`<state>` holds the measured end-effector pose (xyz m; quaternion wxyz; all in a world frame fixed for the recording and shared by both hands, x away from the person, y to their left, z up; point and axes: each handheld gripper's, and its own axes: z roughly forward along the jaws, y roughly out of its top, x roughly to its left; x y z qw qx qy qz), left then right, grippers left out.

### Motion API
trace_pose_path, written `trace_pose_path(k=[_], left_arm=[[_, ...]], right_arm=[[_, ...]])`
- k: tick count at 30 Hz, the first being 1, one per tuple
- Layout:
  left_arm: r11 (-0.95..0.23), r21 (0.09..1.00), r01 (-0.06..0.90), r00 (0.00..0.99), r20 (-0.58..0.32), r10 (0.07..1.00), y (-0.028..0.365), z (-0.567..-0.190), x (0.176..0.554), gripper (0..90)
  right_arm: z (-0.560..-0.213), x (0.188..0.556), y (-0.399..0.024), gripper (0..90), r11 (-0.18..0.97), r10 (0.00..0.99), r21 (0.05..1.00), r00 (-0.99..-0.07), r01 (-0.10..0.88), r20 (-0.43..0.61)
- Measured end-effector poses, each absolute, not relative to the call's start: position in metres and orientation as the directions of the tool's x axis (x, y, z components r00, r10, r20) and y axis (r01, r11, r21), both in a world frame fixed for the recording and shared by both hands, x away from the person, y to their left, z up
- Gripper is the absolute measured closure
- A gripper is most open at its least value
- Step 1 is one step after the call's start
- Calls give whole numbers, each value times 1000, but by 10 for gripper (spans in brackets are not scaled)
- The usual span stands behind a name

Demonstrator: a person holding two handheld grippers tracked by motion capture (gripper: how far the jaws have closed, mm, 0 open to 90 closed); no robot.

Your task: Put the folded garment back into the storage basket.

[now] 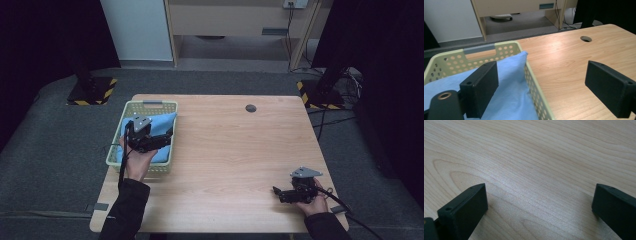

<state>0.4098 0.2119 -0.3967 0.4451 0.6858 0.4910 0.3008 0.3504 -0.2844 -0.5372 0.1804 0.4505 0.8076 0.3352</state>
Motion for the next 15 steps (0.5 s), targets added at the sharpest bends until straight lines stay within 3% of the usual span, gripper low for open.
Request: trace_pose_path(k=[15], left_arm=[[-165, 908, 384, 403, -4, 915, 189, -395, 404, 100]], right_arm=[[-537, 350, -284, 3, 369, 849, 704, -529, 607, 11]])
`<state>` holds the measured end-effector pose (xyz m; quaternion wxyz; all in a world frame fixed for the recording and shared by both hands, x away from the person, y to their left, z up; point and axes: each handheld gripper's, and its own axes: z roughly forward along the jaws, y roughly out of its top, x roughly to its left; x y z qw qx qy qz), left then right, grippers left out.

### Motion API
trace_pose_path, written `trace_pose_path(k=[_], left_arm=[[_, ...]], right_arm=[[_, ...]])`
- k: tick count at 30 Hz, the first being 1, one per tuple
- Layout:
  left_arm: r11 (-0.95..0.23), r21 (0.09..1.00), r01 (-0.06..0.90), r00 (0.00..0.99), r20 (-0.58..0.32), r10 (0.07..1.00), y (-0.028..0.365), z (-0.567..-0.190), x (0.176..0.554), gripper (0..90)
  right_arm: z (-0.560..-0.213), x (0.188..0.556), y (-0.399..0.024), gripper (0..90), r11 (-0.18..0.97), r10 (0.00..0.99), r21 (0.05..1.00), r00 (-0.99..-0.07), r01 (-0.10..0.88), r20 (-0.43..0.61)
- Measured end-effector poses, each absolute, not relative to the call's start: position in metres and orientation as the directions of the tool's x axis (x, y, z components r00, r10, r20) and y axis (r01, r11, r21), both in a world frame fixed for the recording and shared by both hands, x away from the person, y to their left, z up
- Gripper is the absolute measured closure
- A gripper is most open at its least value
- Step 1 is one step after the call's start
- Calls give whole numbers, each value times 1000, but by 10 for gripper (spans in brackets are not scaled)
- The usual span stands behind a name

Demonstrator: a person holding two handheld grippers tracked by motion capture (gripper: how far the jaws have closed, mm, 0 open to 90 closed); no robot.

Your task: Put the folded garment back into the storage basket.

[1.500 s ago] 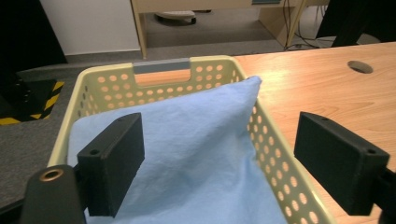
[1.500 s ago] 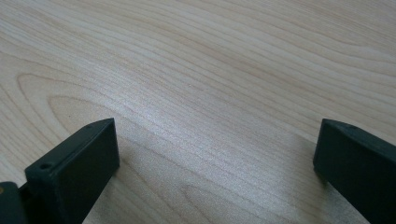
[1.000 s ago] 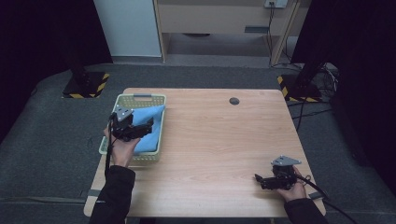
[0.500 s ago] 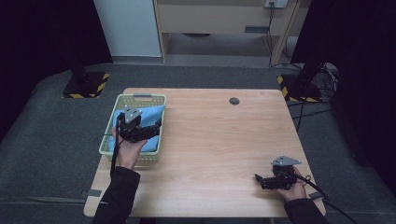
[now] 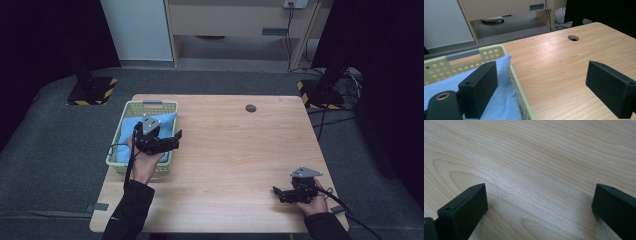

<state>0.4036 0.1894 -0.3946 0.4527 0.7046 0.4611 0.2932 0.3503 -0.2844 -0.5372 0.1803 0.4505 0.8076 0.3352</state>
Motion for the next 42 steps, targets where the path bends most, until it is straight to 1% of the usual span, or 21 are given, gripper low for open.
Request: trace_pose_path(k=[29, 42], left_arm=[[-280, 889, 362, 548, 40, 835, 136, -406, 390, 91], [-338, 876, 345, 602, 69, 795, 109, -419, 382, 89]], right_arm=[[-537, 350, -284, 3, 369, 849, 704, -529, 607, 11], [-537, 350, -284, 3, 370, 848, 704, -529, 607, 11]])
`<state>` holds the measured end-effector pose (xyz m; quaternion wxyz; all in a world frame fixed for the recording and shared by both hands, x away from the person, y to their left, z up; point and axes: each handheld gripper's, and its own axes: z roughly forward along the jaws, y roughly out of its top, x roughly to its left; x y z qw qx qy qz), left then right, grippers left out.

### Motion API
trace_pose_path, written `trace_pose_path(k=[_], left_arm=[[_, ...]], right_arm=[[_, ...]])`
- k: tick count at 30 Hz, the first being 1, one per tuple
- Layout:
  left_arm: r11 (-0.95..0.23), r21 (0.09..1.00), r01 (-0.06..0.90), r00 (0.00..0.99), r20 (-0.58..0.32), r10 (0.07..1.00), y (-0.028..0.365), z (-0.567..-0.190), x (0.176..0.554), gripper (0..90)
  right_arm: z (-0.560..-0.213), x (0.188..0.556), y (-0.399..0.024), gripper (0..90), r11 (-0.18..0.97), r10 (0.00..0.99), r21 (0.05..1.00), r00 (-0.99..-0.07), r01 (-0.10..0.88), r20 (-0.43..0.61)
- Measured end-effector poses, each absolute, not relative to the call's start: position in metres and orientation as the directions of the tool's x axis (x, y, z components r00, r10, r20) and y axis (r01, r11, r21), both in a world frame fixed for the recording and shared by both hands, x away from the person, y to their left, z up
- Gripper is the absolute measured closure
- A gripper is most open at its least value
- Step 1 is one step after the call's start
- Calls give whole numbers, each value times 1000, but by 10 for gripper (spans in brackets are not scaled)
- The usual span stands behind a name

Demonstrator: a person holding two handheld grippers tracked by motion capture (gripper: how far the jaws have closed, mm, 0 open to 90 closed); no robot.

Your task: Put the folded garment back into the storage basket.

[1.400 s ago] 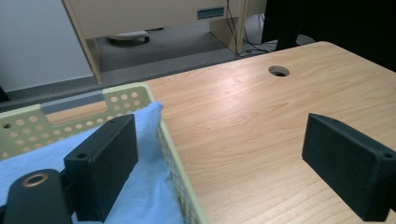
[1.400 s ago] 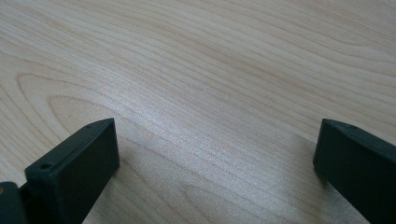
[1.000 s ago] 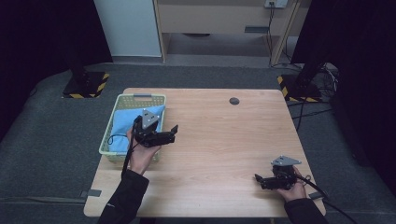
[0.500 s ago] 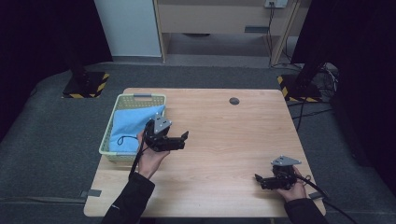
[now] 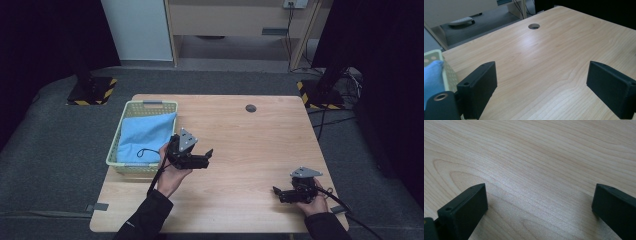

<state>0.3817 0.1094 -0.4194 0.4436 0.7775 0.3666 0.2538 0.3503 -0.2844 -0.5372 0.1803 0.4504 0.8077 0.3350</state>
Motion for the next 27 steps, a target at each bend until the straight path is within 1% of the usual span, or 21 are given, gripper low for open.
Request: trace_pose_path(k=[11, 27], left_arm=[[-393, 857, 332, 654, 91, 751, 88, -431, 374, 88], [-437, 825, 360, 693, 77, 717, 70, -449, 365, 88]], right_arm=[[-537, 350, -284, 3, 367, 850, 703, -527, 608, 12], [-537, 350, -284, 3, 367, 850, 703, -526, 609, 12]])
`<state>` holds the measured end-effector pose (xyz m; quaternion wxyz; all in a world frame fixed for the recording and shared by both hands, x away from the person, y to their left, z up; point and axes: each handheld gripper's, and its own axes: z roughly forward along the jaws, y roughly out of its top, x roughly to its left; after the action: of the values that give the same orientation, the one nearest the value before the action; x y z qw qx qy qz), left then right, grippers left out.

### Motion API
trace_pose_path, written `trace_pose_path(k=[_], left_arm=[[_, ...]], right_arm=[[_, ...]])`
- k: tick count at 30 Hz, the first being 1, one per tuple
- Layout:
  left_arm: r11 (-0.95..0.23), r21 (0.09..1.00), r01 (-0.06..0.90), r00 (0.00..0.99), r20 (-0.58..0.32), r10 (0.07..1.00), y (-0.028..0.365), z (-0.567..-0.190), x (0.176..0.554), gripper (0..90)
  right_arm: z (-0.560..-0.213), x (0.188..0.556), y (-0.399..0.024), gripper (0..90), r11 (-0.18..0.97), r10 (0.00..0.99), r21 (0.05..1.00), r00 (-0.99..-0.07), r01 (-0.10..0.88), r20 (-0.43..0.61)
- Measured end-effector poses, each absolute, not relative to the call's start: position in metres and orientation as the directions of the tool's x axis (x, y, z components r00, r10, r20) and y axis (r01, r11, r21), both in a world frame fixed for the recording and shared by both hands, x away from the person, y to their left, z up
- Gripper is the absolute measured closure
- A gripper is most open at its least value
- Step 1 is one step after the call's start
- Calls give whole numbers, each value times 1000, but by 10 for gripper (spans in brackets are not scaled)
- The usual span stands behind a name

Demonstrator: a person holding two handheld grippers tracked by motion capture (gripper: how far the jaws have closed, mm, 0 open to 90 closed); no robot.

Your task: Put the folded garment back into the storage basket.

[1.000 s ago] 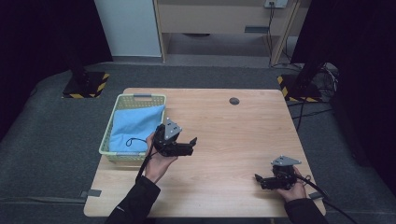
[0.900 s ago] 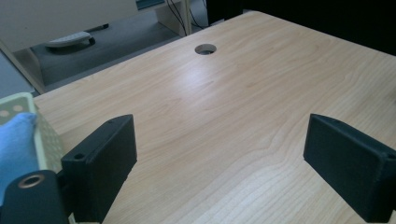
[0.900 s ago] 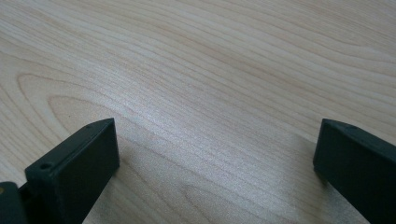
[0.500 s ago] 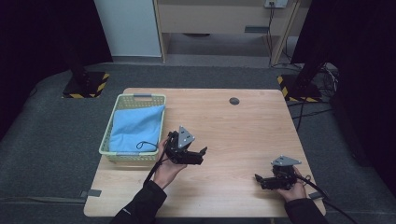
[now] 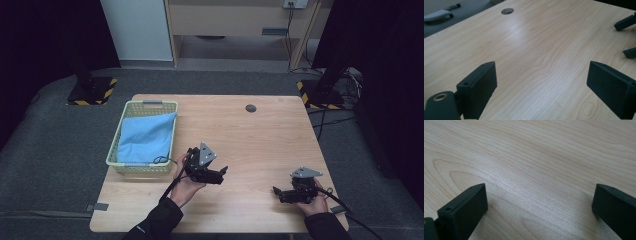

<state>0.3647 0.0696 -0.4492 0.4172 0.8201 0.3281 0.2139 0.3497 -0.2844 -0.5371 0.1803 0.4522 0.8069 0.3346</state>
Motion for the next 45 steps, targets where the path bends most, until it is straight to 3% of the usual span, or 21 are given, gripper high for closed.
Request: trace_pose_path(k=[45], left_arm=[[-416, 800, 433, 687, 6, 727, 84, -481, 332, 86]], right_arm=[[-537, 350, -284, 3, 368, 850, 703, -526, 608, 10]])
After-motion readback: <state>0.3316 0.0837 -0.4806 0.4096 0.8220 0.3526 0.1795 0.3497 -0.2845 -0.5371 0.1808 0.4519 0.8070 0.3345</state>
